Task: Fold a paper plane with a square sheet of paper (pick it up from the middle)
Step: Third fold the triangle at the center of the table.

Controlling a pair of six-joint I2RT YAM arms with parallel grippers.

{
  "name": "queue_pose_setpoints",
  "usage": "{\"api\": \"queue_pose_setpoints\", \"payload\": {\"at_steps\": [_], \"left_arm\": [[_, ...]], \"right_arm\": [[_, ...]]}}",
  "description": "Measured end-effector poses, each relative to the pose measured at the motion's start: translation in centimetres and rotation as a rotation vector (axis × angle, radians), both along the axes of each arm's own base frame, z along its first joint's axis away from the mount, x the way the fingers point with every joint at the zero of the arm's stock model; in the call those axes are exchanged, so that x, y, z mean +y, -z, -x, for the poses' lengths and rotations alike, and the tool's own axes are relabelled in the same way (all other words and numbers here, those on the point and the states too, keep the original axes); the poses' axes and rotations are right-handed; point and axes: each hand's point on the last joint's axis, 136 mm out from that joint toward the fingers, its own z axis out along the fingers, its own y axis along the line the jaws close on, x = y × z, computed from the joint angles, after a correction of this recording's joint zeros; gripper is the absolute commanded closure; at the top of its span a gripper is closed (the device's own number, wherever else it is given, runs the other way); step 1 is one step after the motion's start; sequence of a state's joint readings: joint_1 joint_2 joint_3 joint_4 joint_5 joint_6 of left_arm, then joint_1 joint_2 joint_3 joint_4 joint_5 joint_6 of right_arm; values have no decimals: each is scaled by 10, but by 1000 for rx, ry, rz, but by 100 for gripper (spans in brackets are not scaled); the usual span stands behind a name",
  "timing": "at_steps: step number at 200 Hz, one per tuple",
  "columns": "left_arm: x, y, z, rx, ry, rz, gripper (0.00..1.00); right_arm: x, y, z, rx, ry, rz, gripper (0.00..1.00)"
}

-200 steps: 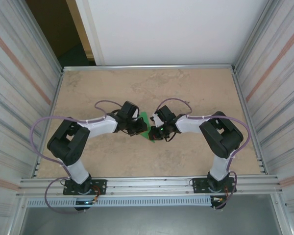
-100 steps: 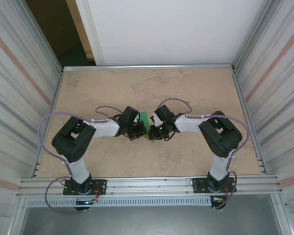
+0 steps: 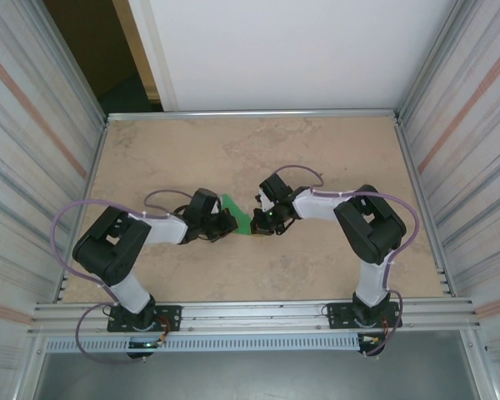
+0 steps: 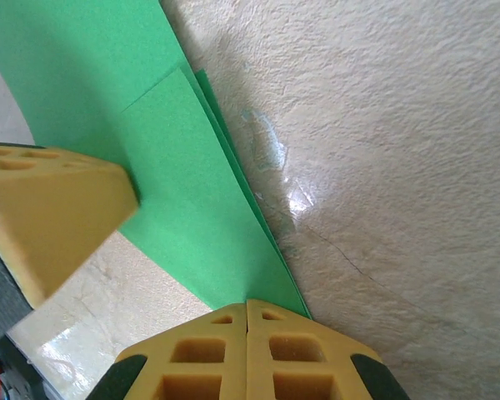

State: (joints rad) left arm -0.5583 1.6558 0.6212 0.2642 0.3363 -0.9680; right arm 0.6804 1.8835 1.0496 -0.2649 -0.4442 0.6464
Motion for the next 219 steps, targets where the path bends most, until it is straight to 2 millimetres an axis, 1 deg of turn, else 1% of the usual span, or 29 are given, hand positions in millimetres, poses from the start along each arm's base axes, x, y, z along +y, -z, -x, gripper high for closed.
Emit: {"api": "queue_pose_setpoints", "payload": {"at_steps": [35,107,149,175,187,206,219], "left_arm": [[14,0,-1,-26,-36,-7,93],[46,0,3,-74,-120,-28,92],[65,0,1,-67,-171,-47,92],[85,-1,1,-56,-212,-90,90],[92,-4,2,-52,-223,-106,89],[90,-16,-2,-66,-215,-103,87],[85,-28,-7,-91,-205,-78,86]], "right_arm": [[0,0,0,9,2,4,97],[-1,0,0,24,10,-6,97],[-1,0,0,27,12,-17,94],[-4,-1,-1,27,31,-18,87],[-8,-3,-3,25,45,-23,82],[-17,-9,-7,12,77,-26,71],[-24,-19,-10,-6,105,-41,66]]}}
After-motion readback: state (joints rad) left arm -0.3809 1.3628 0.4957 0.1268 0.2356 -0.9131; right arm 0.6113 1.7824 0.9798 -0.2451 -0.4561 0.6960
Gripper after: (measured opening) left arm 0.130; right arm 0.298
